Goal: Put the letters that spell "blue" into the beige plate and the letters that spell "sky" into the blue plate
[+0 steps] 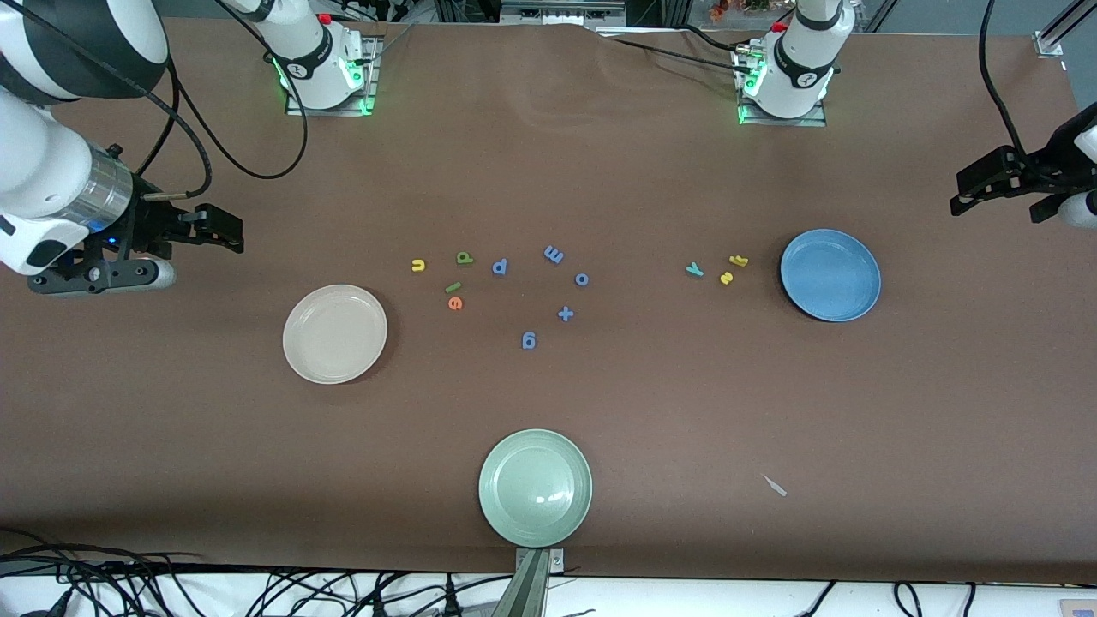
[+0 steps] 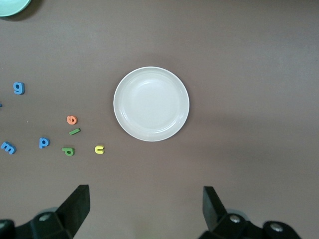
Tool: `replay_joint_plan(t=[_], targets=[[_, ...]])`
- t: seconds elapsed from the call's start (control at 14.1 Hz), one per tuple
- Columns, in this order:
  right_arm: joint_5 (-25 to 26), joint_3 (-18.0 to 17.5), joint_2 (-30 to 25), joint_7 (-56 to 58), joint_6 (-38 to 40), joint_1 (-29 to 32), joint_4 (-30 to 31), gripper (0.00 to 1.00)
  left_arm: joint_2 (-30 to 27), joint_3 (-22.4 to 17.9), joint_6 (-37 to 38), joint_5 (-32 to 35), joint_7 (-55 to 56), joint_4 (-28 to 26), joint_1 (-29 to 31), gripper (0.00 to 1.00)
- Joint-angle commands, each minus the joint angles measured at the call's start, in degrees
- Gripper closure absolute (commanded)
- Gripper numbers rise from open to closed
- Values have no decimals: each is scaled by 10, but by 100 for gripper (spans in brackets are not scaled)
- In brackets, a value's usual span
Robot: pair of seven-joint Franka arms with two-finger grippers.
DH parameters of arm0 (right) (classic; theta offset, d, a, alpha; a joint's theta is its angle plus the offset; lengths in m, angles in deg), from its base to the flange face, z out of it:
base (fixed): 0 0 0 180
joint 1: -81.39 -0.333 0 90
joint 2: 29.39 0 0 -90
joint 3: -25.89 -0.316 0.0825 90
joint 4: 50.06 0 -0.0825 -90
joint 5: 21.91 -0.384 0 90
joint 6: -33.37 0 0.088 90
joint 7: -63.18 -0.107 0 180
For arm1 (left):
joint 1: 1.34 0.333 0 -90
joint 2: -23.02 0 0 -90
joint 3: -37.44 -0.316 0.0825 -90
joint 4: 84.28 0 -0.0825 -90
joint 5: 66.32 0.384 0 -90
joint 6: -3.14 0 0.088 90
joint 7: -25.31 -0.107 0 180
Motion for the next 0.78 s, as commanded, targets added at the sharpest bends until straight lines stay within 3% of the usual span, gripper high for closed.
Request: replay_joint_plan(t=[0.0,0.71], targets=[[-4,-1,-1,5,6,1,-6,0,4,0,9,-10,-3,16,5,0],[-7,-2,1,5,6,0,3,0,7,-1,9,-9,0,16,11,0]])
